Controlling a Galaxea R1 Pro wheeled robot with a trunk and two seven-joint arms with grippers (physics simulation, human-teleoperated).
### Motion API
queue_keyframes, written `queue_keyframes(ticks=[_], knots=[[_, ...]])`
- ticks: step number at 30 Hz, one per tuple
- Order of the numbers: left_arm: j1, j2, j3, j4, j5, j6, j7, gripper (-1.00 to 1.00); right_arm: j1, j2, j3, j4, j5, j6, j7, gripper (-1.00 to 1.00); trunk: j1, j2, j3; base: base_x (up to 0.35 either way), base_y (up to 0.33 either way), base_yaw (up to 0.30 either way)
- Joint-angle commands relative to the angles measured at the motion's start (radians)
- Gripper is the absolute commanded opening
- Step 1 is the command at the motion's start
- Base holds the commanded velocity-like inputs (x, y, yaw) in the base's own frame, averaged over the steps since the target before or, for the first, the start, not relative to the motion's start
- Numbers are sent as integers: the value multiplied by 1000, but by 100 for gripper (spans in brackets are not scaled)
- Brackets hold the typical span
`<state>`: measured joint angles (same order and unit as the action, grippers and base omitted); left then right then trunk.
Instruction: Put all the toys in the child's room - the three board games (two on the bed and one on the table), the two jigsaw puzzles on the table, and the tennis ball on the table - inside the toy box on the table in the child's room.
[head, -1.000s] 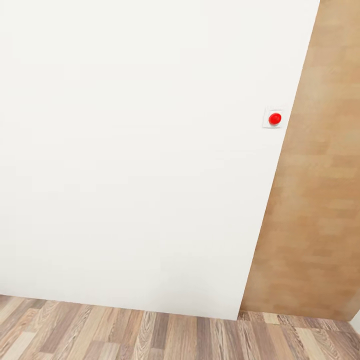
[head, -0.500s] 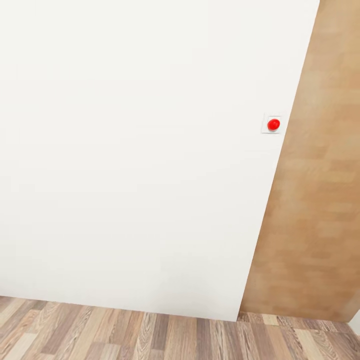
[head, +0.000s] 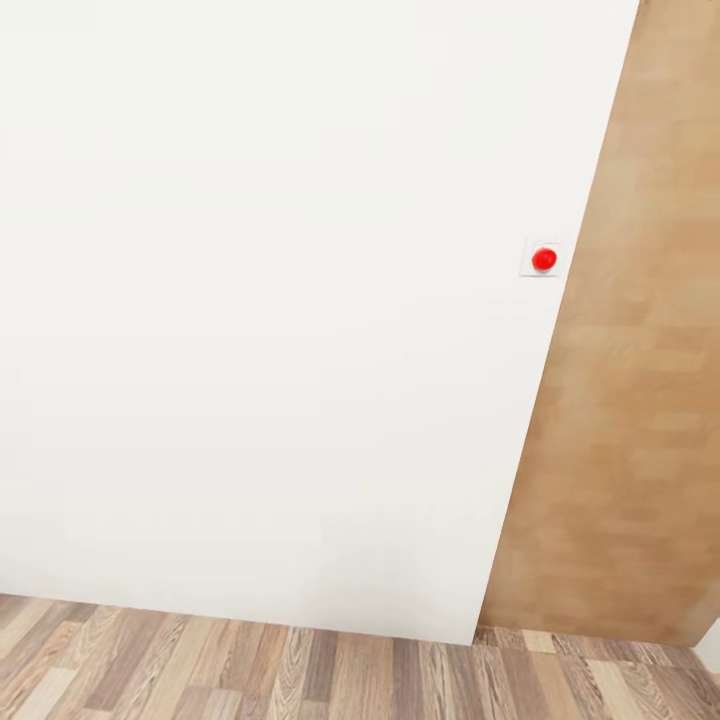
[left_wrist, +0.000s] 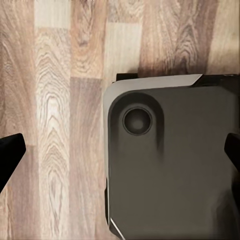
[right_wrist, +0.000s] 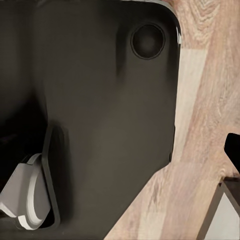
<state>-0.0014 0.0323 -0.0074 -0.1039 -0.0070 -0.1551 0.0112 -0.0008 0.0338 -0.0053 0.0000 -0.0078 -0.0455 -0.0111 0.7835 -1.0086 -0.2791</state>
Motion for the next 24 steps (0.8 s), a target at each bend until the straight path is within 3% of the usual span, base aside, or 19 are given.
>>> queue_keyframes(ticks=[1, 12, 17, 22, 24], knots=[[0, -1, -1, 0, -1, -3, 1, 100, 0, 1, -1, 0, -1, -7, -1, 100, -4, 7, 2, 0, 0, 0], [0, -3, -13, -4, 0, -5, 0, 100, 0, 7, 0, -1, -2, -129, 0, 100, -46, 84, 37, 0, 0, 0], [-2, -3, -13, -55, 3, 5, 0, 100, -9, -1, -2, -14, -3, -147, -2, 100, -65, 119, 52, 0, 0, 0], [-22, 3, -11, -141, 6, 63, 2, 100, -75, 4, -2, -74, -5, -103, -21, 100, -84, 154, 68, 0, 0, 0], [-64, 6, -10, -173, 8, 134, 2, 100, -117, 9, -3, -98, -6, -32, -41, 100, -92, 168, 74, 0, 0, 0]])
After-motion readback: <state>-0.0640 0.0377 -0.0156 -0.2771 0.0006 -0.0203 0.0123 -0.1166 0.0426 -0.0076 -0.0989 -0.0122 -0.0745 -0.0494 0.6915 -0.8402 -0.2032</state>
